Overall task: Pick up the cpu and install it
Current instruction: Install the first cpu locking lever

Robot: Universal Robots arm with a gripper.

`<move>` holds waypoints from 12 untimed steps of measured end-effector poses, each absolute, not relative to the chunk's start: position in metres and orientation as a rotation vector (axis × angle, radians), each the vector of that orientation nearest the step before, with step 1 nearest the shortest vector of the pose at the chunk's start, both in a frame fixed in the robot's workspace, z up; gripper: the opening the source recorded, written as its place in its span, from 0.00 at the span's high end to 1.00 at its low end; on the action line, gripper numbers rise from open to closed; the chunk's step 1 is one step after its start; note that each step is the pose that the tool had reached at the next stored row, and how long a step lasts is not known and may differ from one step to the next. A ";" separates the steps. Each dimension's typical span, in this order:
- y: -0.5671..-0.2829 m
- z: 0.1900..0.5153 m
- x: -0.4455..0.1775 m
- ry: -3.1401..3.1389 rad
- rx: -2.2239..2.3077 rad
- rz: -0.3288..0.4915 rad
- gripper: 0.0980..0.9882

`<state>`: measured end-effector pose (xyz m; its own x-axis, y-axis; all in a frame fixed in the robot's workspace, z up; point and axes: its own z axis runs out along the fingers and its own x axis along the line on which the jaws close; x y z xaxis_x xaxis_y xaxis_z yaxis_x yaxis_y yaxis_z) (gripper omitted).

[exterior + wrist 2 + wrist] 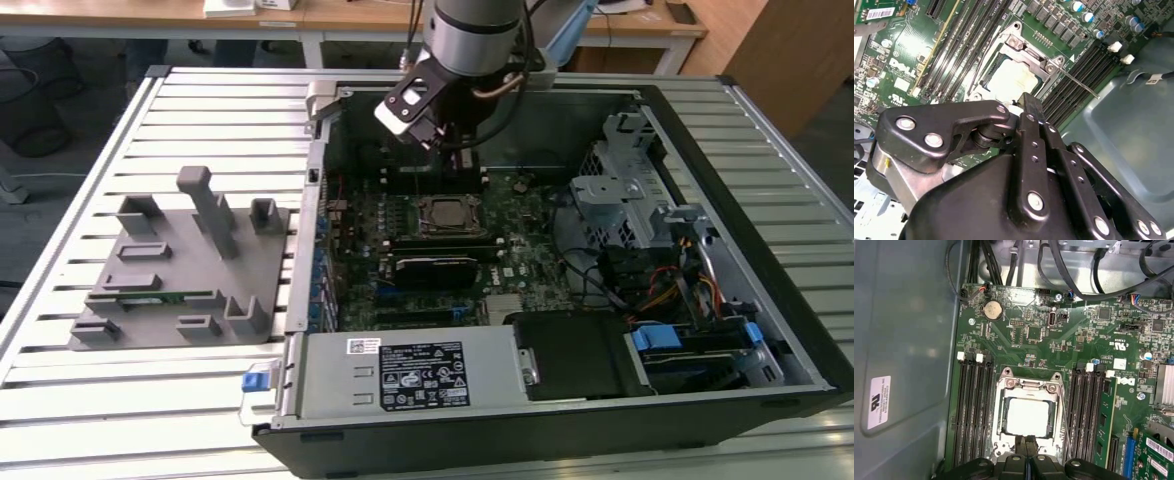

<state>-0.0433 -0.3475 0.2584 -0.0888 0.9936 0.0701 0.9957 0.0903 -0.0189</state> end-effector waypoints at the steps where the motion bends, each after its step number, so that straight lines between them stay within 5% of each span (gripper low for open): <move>1: -0.347 0.260 -0.043 -2.271 -2.076 -0.051 0.99; 12: -0.348 0.280 -0.043 -2.271 -2.076 -0.051 0.99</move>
